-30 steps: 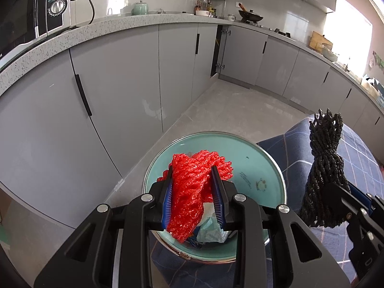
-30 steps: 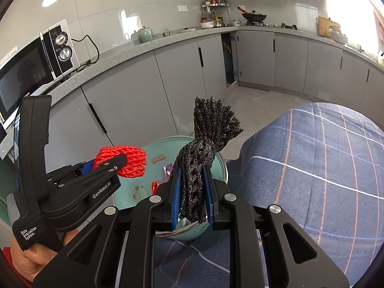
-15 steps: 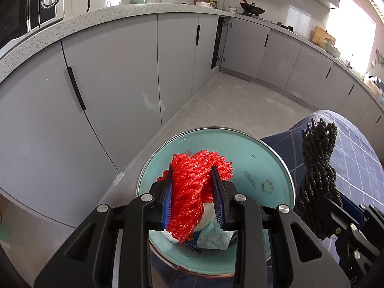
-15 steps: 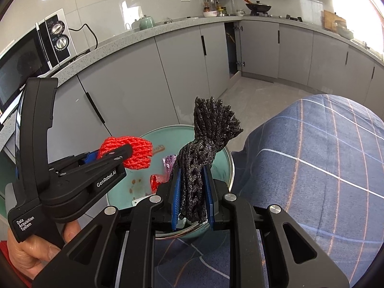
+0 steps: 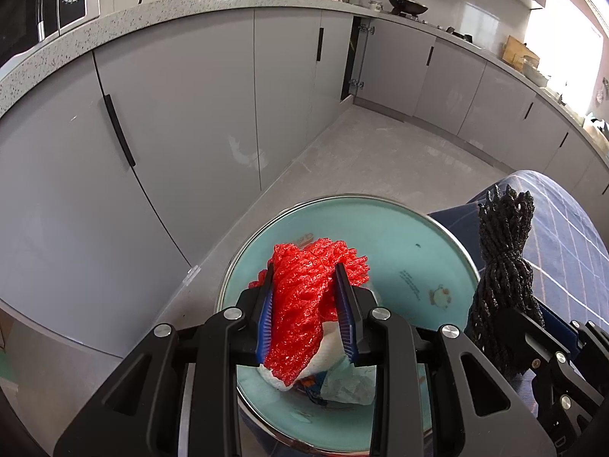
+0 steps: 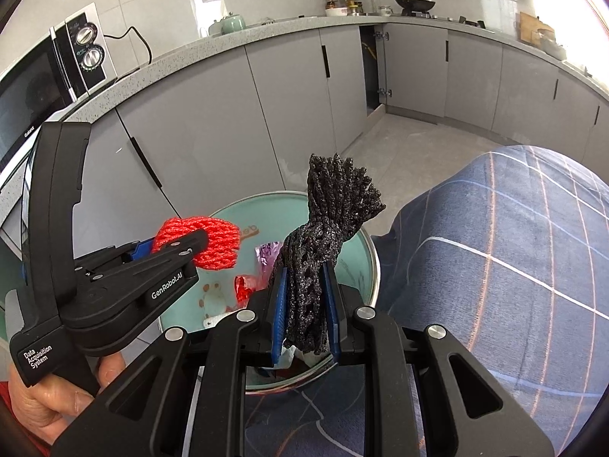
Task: Collect trash
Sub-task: 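Lower both tools into the bin holding the red and black nets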
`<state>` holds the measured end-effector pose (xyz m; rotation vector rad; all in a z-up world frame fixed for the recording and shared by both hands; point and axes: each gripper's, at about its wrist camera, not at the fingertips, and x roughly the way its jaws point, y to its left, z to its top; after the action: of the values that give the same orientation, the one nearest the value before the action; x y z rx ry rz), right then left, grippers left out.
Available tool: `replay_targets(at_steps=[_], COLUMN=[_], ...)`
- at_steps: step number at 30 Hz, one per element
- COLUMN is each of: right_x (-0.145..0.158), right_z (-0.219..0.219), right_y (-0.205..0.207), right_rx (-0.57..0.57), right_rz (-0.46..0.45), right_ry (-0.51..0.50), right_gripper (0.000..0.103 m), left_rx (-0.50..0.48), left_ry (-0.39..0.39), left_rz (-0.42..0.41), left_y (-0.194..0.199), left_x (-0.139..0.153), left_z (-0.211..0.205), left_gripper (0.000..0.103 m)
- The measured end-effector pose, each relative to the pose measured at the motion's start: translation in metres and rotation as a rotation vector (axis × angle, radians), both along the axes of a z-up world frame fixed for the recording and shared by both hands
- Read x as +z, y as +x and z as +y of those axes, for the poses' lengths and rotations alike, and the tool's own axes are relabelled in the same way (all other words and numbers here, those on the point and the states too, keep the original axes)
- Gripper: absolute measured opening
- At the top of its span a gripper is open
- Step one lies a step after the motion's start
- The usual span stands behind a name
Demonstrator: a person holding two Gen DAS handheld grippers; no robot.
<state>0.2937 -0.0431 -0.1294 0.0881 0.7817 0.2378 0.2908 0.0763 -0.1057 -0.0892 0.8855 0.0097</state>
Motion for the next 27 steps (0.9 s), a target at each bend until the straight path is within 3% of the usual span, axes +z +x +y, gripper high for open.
replay_targets(at_steps=[27], right_x=[-0.035], right_z=[0.015], right_y=[0.034], right_rx=[0.073], right_rz=[0.132], right_ry=[-0.046], right_gripper=[0.019], left_rx=[-0.016], left_ry=[0.0], left_rz=[0.086], left_y=[0.032], left_x=[-0.03], left_z=[-0.001], left_gripper=[0.029])
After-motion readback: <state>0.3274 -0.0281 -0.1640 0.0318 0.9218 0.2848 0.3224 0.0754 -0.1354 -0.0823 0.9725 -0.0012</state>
